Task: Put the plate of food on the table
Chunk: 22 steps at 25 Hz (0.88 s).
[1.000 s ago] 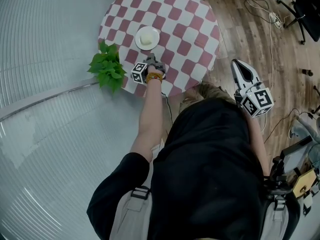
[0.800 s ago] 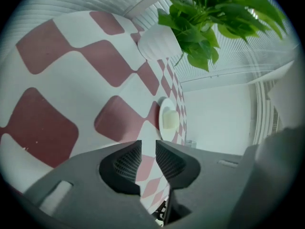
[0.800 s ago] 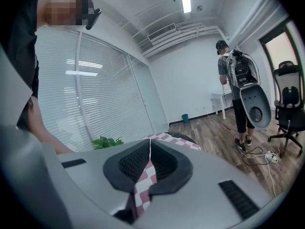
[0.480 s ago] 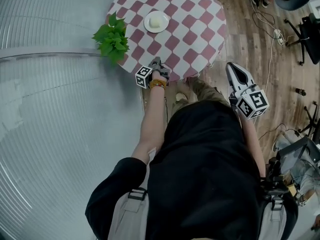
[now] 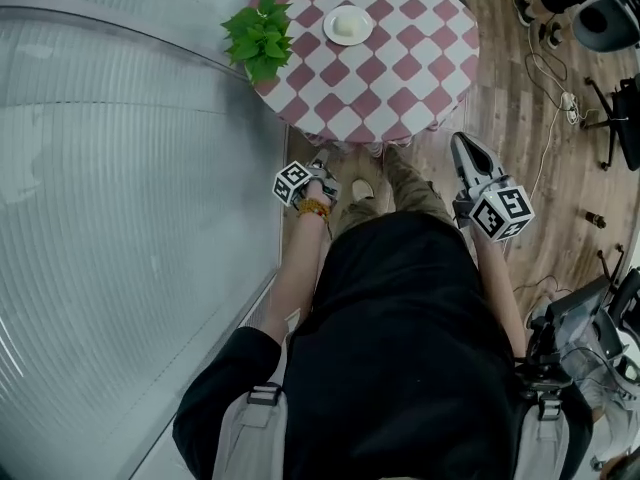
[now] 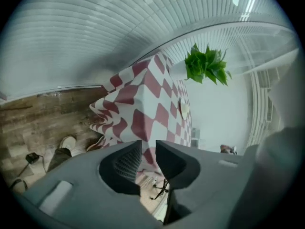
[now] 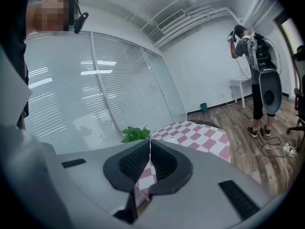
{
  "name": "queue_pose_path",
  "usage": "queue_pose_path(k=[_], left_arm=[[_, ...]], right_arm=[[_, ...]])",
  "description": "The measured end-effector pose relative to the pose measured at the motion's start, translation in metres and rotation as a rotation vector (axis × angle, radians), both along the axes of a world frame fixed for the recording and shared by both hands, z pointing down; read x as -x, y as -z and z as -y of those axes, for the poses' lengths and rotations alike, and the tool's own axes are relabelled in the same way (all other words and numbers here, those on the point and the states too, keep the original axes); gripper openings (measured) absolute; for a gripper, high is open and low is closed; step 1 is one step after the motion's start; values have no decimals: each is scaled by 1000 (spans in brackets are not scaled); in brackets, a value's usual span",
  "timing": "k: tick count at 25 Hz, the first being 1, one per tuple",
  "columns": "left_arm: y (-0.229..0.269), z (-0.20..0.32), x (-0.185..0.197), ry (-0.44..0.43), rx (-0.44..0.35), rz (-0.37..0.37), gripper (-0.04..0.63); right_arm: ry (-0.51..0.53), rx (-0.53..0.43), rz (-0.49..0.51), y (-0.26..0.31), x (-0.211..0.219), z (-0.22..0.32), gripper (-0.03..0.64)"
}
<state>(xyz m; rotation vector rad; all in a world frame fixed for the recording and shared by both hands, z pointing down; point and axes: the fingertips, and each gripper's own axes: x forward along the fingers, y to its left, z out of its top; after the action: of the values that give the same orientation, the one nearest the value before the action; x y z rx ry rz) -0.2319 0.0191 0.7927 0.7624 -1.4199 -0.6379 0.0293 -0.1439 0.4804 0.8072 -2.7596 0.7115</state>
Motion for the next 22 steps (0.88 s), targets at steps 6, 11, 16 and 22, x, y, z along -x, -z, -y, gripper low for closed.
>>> queue_pose_path(k=[6, 11, 16, 22], left_arm=[[32, -55, -21, -182, -62, 93, 74], [94, -53, -42, -516, -226, 313, 74], [199, -17, -37, -666, -452, 770, 74], [310, 17, -43, -752, -669, 1166, 74]], right_arm=[[-2, 102, 46, -13, 22, -24, 14], [76, 91, 77, -10, 47, -50, 14], [134, 21, 56, -6, 70, -62, 14], [290, -129, 90, 28, 120, -84, 14]])
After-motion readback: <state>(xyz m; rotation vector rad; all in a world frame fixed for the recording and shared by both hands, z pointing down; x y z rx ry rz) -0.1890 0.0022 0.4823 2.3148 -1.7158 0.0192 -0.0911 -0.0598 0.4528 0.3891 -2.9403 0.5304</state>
